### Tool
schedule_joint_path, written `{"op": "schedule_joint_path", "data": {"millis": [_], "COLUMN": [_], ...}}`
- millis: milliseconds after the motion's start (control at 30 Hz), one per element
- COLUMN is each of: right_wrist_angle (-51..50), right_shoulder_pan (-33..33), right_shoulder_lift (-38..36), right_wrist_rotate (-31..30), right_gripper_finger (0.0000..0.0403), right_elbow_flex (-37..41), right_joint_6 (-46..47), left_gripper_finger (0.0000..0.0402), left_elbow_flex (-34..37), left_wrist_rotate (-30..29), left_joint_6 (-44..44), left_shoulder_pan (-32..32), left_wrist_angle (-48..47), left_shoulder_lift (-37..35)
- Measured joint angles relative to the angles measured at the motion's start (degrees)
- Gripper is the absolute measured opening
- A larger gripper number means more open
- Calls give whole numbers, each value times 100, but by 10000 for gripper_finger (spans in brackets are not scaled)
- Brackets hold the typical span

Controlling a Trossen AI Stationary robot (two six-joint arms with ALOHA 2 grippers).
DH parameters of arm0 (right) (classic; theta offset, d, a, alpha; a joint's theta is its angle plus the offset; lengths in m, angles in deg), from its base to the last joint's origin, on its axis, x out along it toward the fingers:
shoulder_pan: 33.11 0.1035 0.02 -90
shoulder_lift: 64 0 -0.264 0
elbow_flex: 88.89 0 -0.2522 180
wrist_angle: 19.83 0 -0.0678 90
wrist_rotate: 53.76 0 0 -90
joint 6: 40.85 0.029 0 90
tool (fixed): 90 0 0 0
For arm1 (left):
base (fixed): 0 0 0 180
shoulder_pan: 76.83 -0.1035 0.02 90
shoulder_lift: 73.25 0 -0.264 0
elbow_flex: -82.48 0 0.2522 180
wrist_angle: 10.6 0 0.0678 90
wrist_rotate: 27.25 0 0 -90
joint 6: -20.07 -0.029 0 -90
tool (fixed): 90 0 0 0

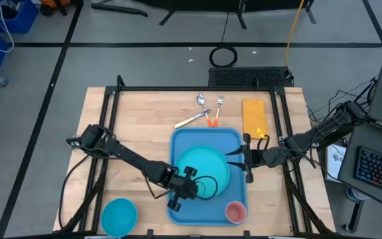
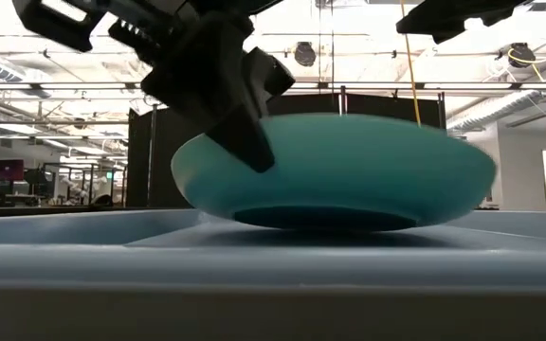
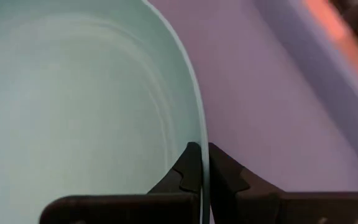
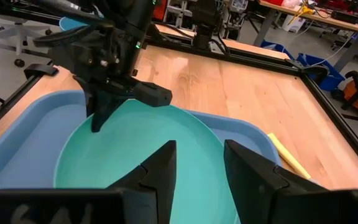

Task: Set up tray
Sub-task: Put the light blue plate to the bottom of the pink cup on the blue serving tray

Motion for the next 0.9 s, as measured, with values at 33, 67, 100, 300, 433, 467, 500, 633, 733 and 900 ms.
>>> {"op": "schedule_joint_path", "data": {"millis": [33, 67, 100, 300, 433, 467, 500, 633, 733, 900], "right_wrist_angle": [0, 0, 0, 0, 0, 0, 0, 0, 0, 0], "right_shoulder_pan": [1, 1, 1, 1, 1, 1, 1, 1, 1, -1], "right_shoulder_lift": [0, 0, 0, 0, 0, 0, 0, 0, 0, 0], "right_wrist_rotate": [0, 0, 0, 0, 0, 0, 0, 0, 0, 0], "right_gripper_finger": [123, 123, 123, 123, 123, 123, 123, 123, 123, 123], "right_elbow_flex": [0, 0, 0, 0, 0, 0, 0, 0, 0, 0], "right_joint_6": [0, 0, 0, 0, 0, 0, 0, 0, 0, 0], "left_gripper_finger": [7, 7, 7, 7, 7, 7, 7, 7, 7, 20], "left_elbow_flex": [0, 0, 0, 1, 2, 2, 4, 4, 4, 4], "left_wrist_rotate": [59, 75, 83, 316, 339, 372, 418, 432, 461, 519], "left_joint_6": [1, -1, -3, 1, -109, -115, -115, -266, -281, -277], "left_shoulder_pan": [-4, -3, -2, -7, 2, 2, 2, -12, -50, -57], "left_wrist_angle": [53, 78, 80, 173, 257, 255, 291, 346, 352, 373], "left_shoulder_lift": [0, 0, 0, 0, 0, 3, 4, 4, 4, 4]}}
